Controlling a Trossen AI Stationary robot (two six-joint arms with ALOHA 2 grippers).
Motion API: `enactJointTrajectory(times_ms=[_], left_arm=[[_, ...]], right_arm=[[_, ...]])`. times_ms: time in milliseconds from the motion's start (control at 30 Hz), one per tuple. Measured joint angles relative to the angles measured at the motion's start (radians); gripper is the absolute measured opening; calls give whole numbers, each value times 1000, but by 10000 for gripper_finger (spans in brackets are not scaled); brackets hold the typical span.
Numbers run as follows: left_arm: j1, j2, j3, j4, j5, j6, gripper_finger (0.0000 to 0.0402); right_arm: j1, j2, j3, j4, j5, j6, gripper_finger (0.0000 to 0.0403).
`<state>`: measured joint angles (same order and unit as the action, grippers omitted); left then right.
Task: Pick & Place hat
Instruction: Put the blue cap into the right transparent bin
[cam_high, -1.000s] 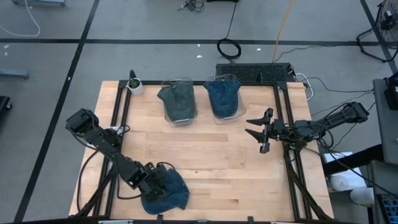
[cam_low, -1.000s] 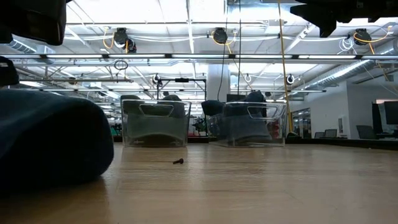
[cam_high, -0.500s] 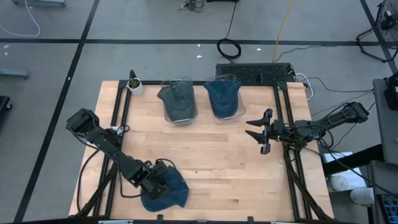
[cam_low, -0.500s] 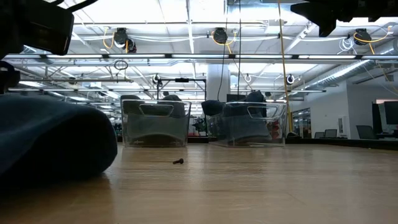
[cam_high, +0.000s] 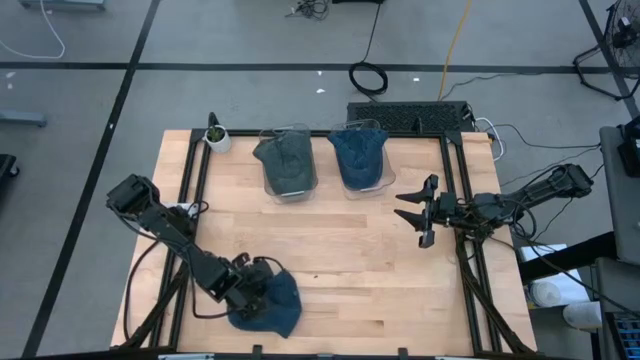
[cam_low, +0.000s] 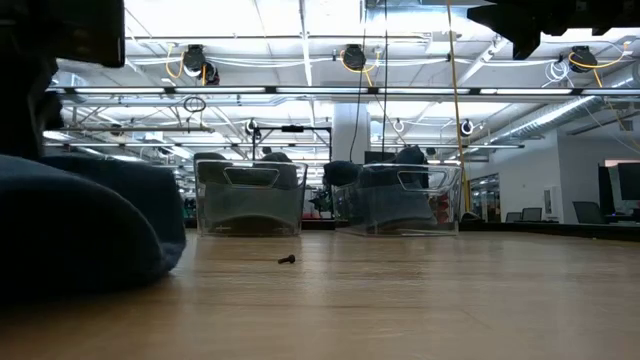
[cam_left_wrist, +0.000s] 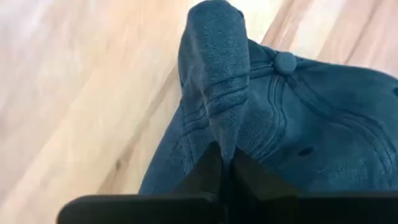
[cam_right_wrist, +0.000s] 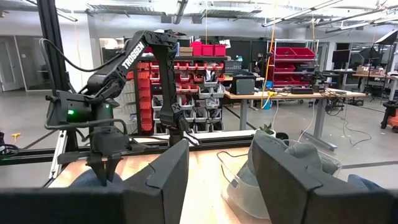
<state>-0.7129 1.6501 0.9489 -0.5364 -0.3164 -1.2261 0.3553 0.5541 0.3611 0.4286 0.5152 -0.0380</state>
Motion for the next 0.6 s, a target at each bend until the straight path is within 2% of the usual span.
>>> enactJointTrajectory(times_ms=[133,333,500,600], left_arm=[[-12,0,20,23,-74,109,6],[-12,0,150,24,-236,316,5],[-9,0,303,14,-477,580,4],[-1,0,383,20,-648,754,5]], right_arm=[[0,0,0,-2,0,9,164],[0,0,0,-9,0,18,164],[0,2,0,-20,-6,47,164],[0,6,0,-20,-58,61,164]])
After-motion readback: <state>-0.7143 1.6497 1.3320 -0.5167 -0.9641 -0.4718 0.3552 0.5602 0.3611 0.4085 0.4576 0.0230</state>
